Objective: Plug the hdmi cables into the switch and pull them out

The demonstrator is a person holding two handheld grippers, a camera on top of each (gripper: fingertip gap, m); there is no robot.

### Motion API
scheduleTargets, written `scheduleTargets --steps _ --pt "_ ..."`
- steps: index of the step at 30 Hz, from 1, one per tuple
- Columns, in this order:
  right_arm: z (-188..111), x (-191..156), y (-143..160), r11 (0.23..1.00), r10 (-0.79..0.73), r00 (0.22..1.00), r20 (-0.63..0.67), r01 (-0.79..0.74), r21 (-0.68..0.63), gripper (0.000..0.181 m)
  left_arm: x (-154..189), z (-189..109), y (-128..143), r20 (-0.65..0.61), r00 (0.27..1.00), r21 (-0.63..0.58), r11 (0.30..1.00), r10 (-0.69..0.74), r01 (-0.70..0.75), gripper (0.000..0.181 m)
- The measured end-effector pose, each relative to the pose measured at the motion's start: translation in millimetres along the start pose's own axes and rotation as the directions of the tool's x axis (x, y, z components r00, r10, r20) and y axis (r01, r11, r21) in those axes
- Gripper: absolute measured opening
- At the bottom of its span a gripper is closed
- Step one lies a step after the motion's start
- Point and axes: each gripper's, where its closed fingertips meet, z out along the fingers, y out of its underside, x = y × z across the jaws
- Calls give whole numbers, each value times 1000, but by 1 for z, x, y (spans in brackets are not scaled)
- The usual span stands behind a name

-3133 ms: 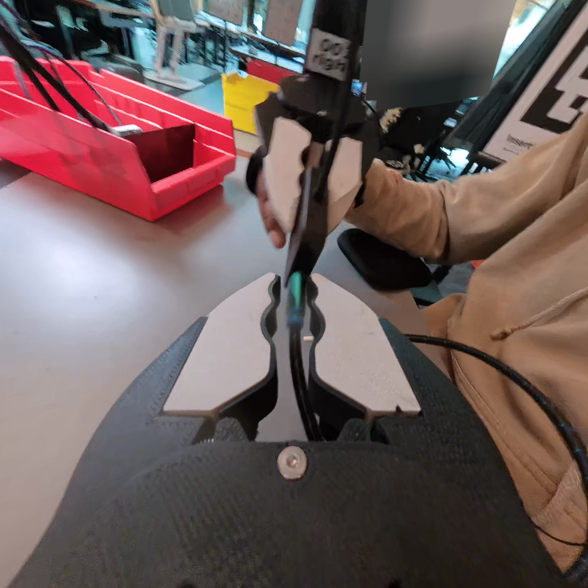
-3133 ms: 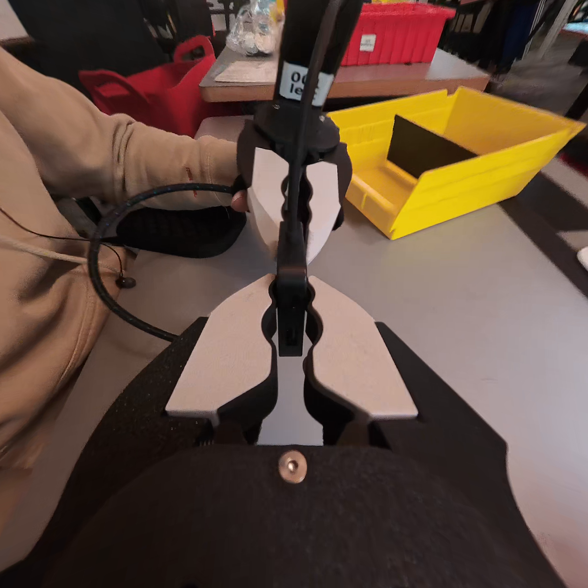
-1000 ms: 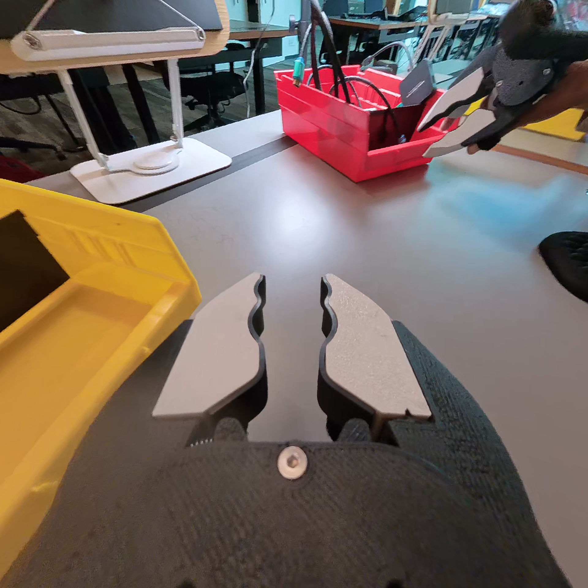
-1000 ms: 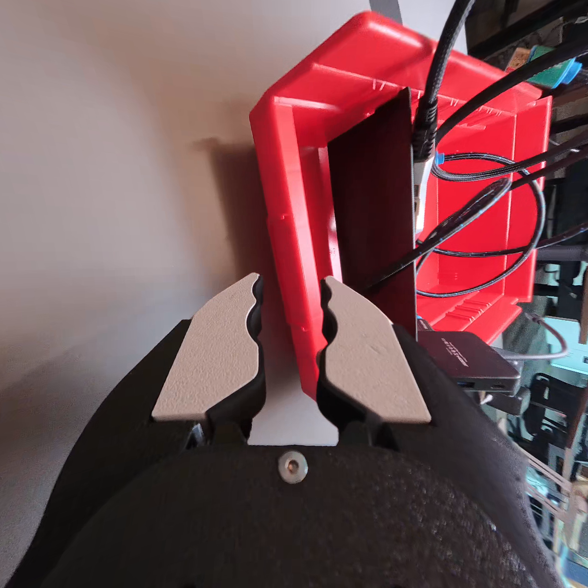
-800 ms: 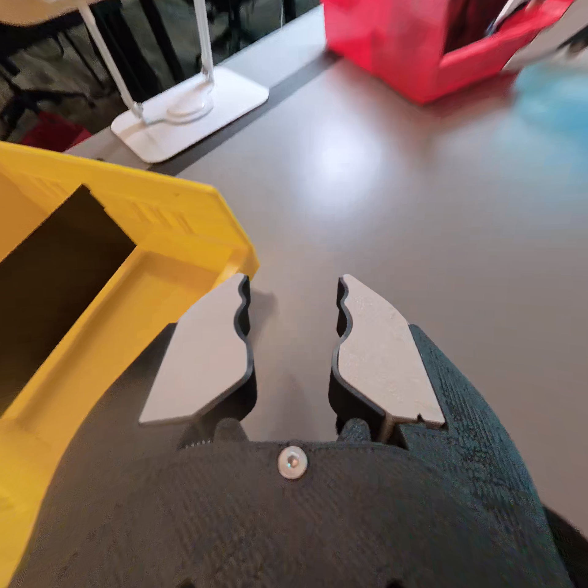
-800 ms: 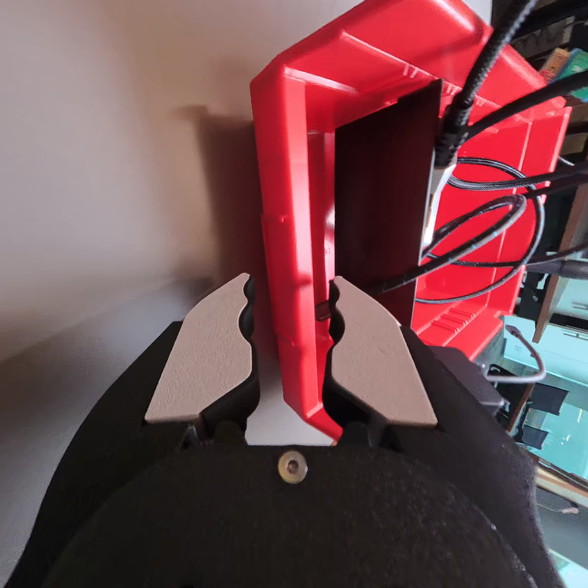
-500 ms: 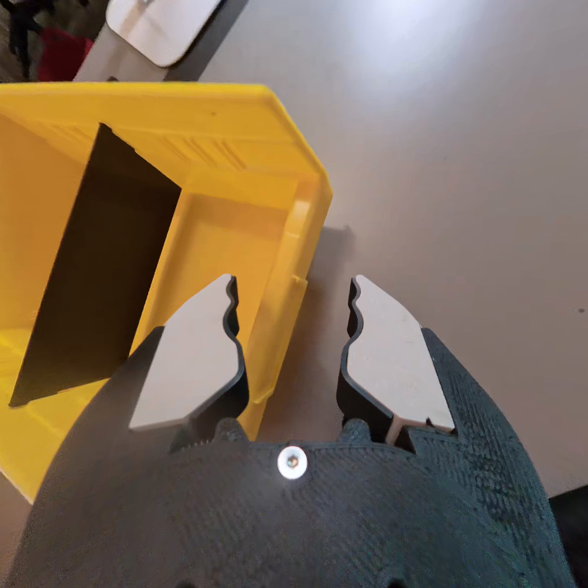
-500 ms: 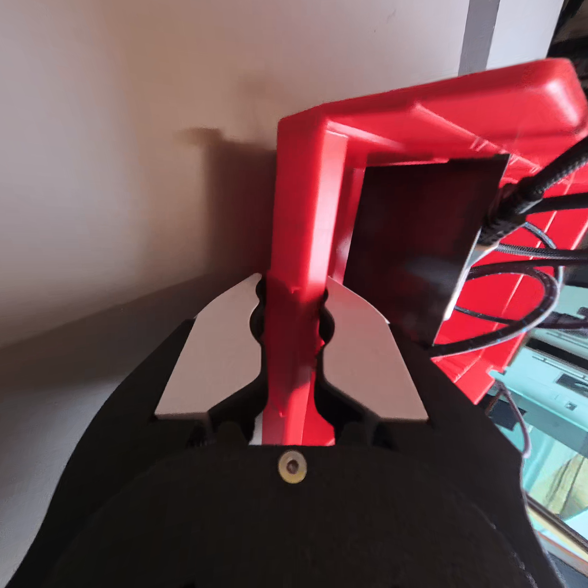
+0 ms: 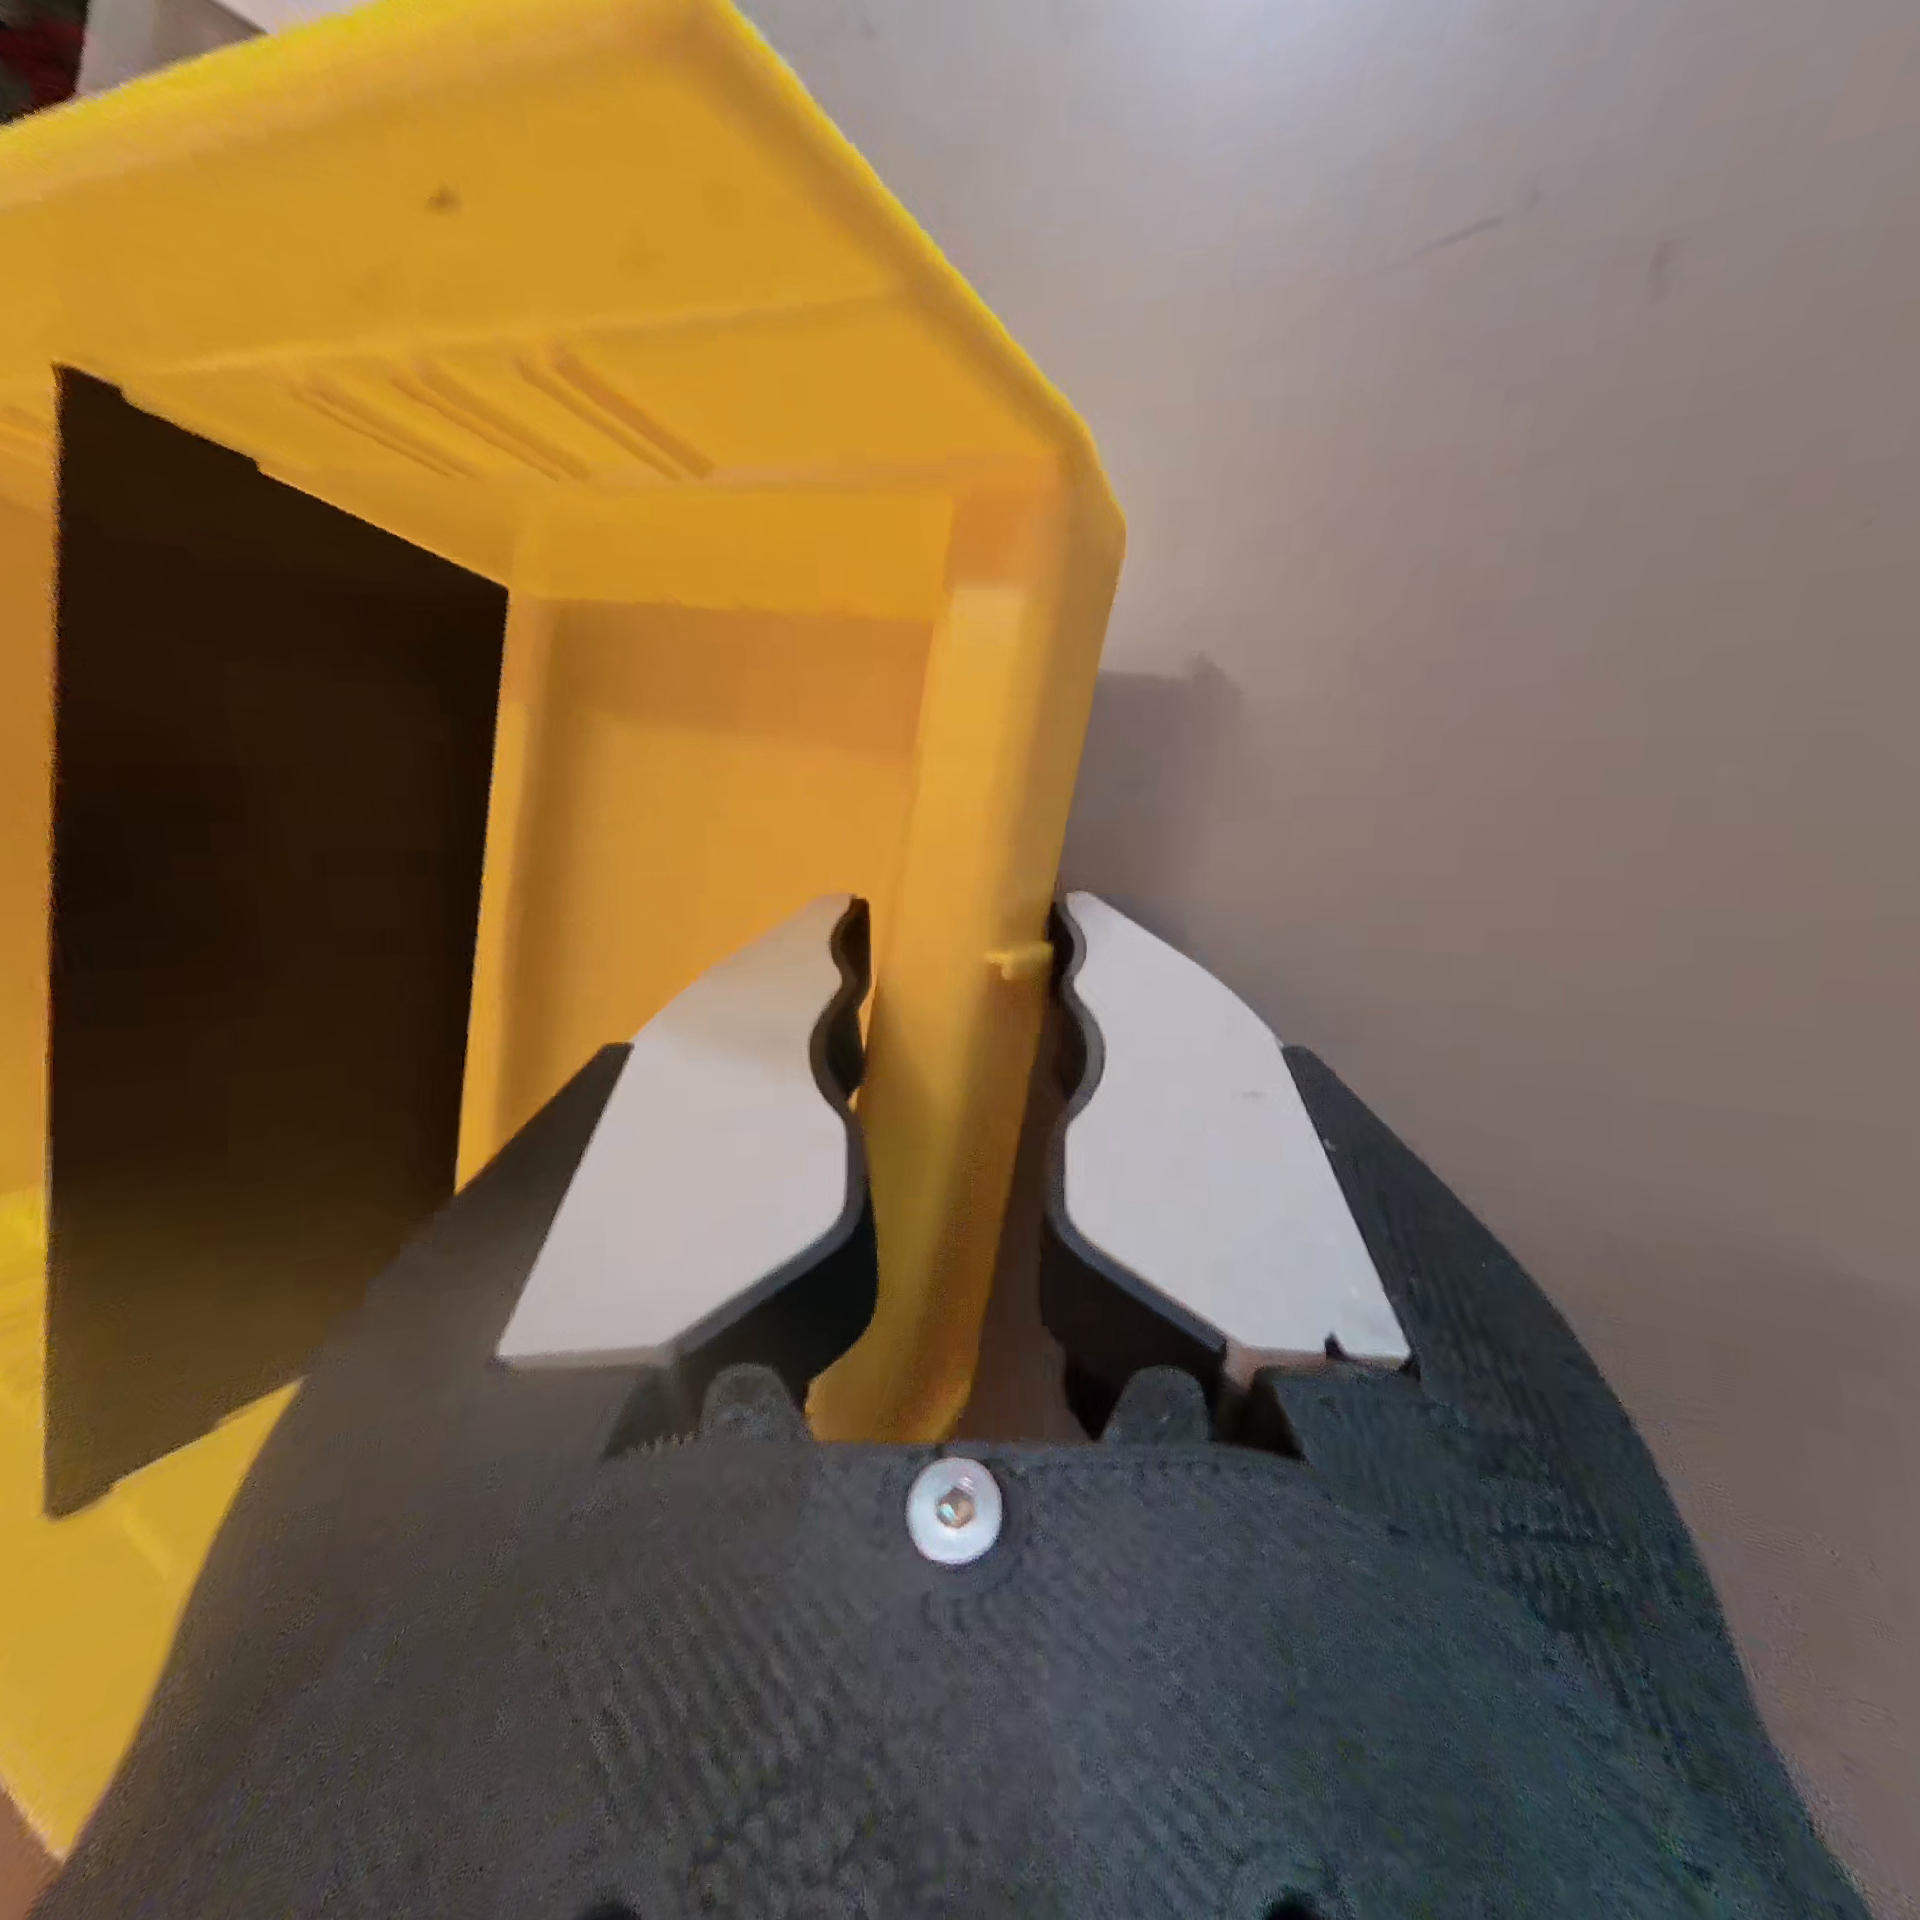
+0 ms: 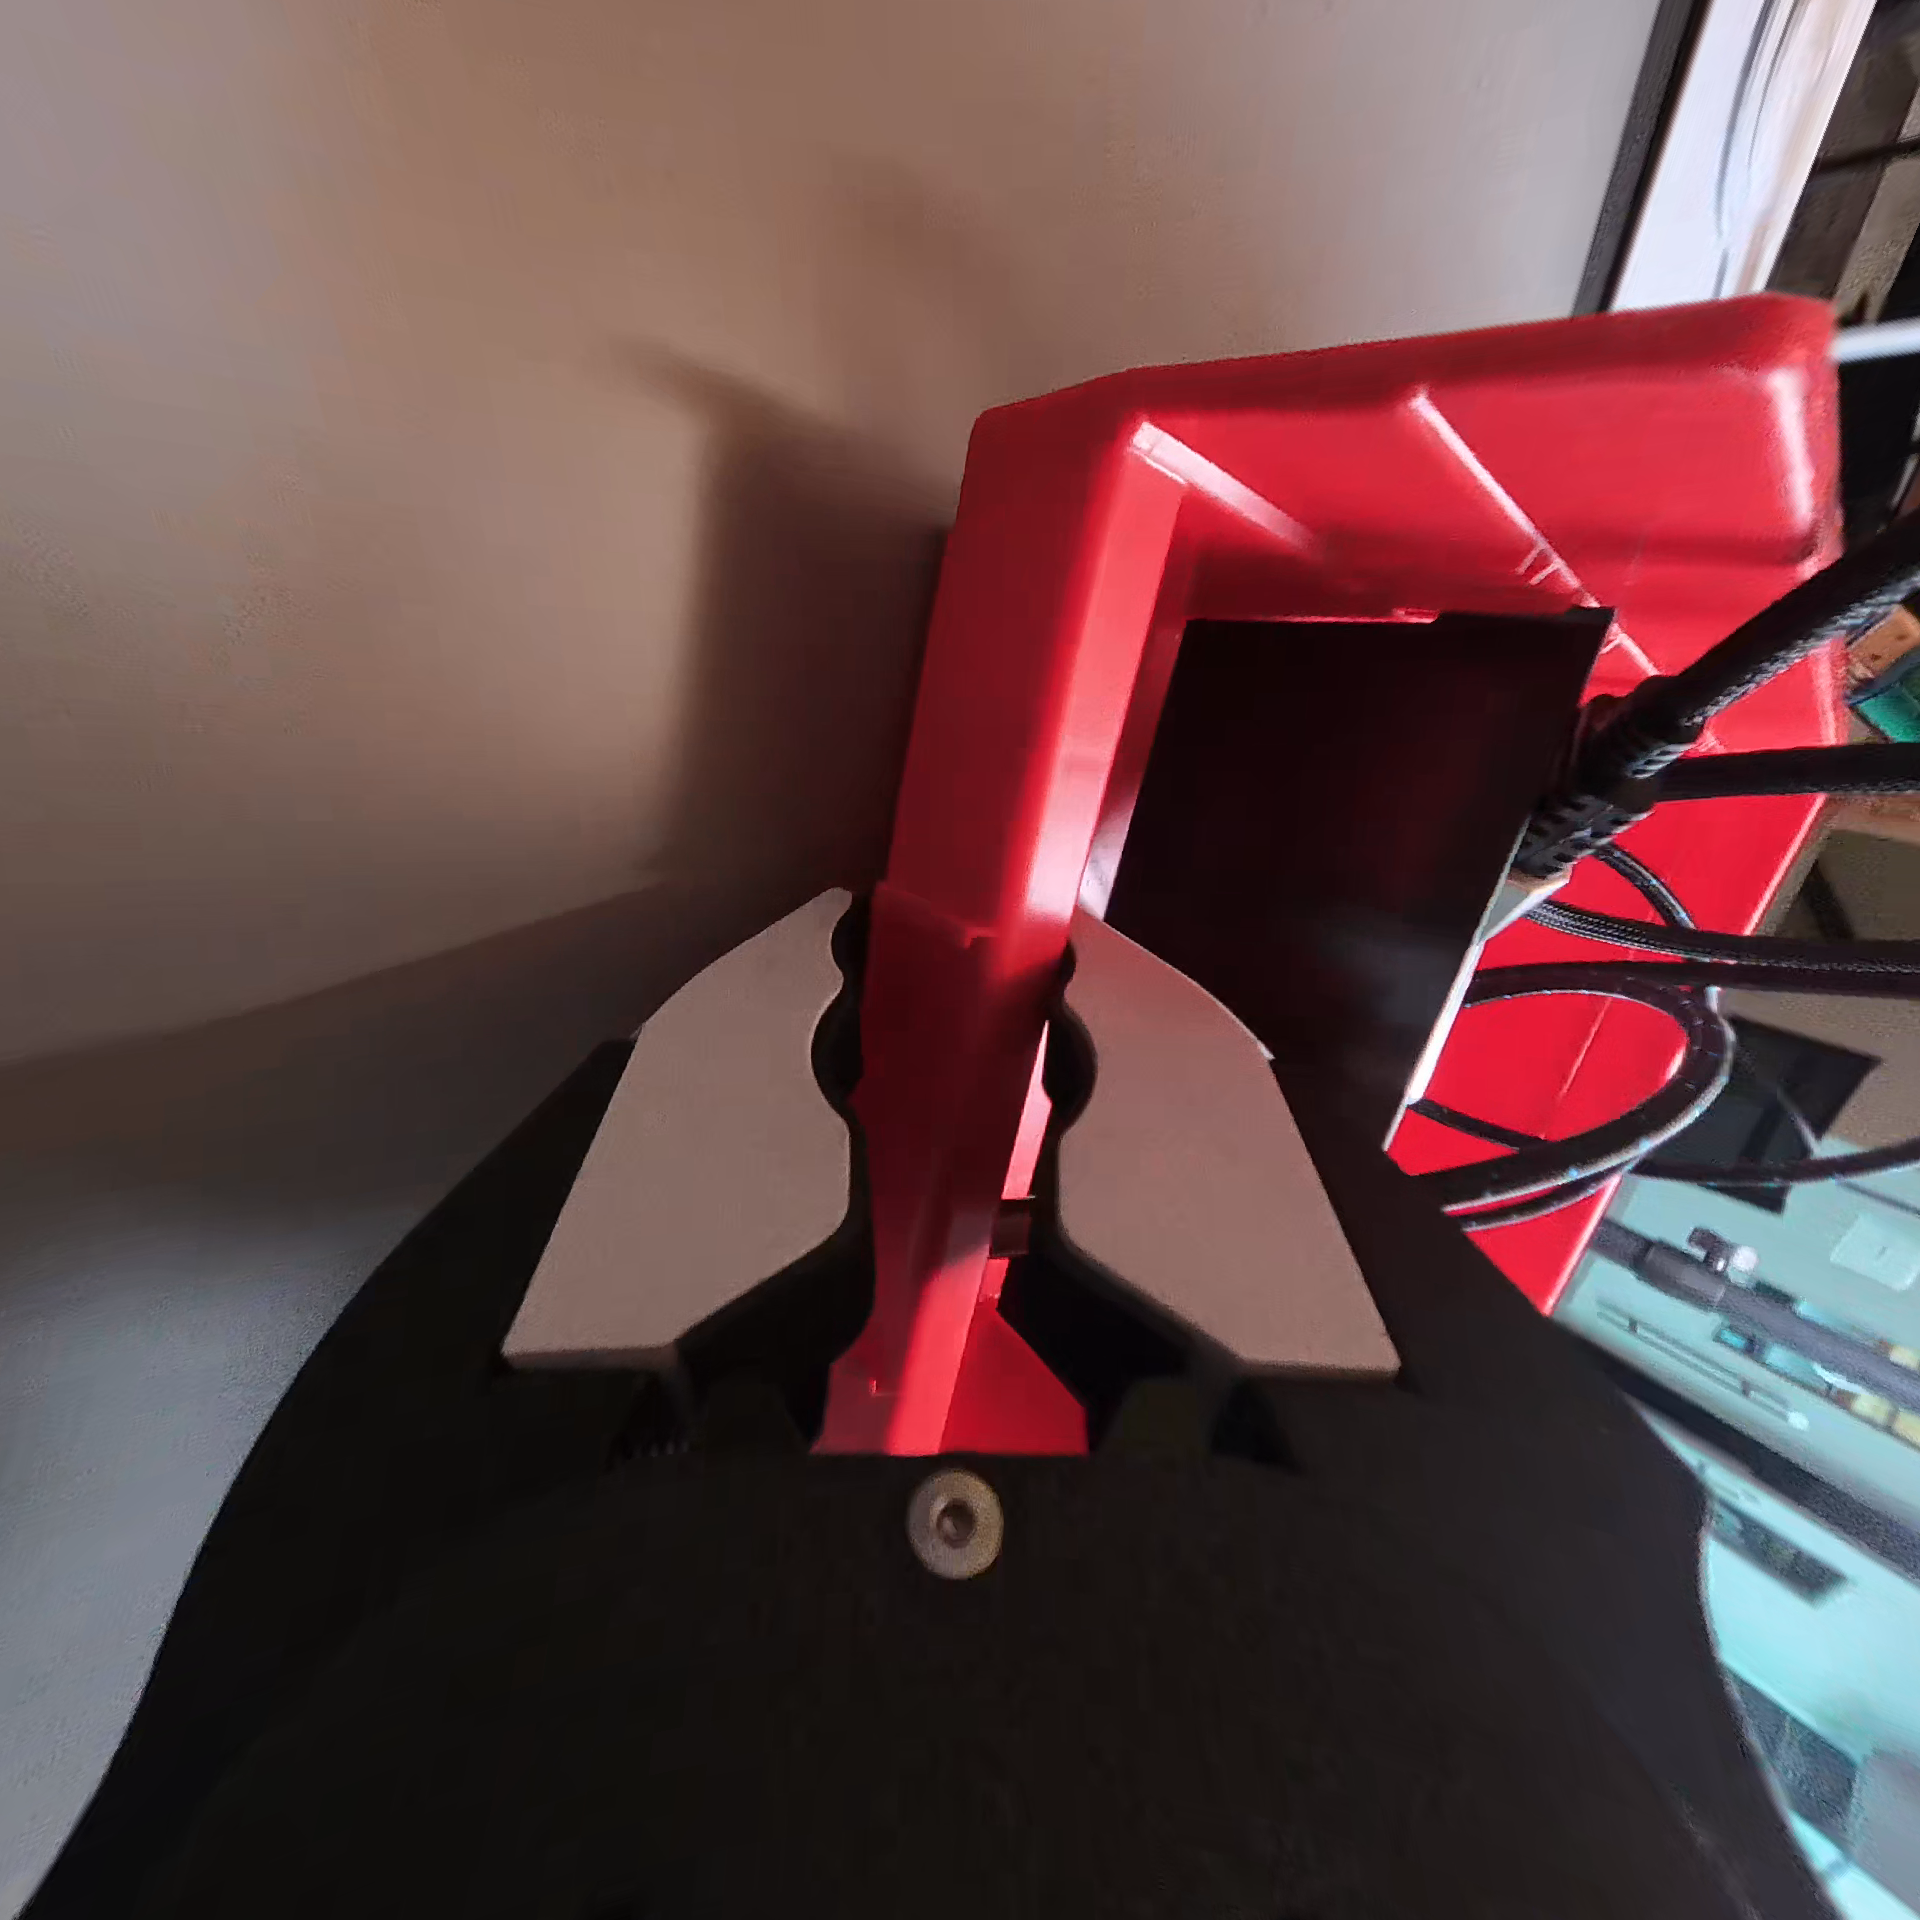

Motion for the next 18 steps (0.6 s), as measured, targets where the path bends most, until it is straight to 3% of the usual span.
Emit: scheduleTargets --steps 6,8,11,14,18 --pt "-31 -36 -50 991 12 1000 -5 -12 134 32 41 -5 -33 -21 995 53 994 98 -97 32" --pt "-47 -43 -67 974 82 997 -8 -78 214 37 66 -8 -52 -45 983 97 980 177 -172 32" --pt "-93 -34 -89 870 295 955 -3 -268 414 35 101 -9 -83 -67 956 156 949 287 -274 32" --pt "-140 -10 -71 732 532 844 -74 -414 541 31 127 -12 -113 -88 925 254 906 369 -338 30" --pt "-176 2 0 517 816 562 -137 -602 609 29 133 -15 -142 -103 934 364 887 342 -285 37"
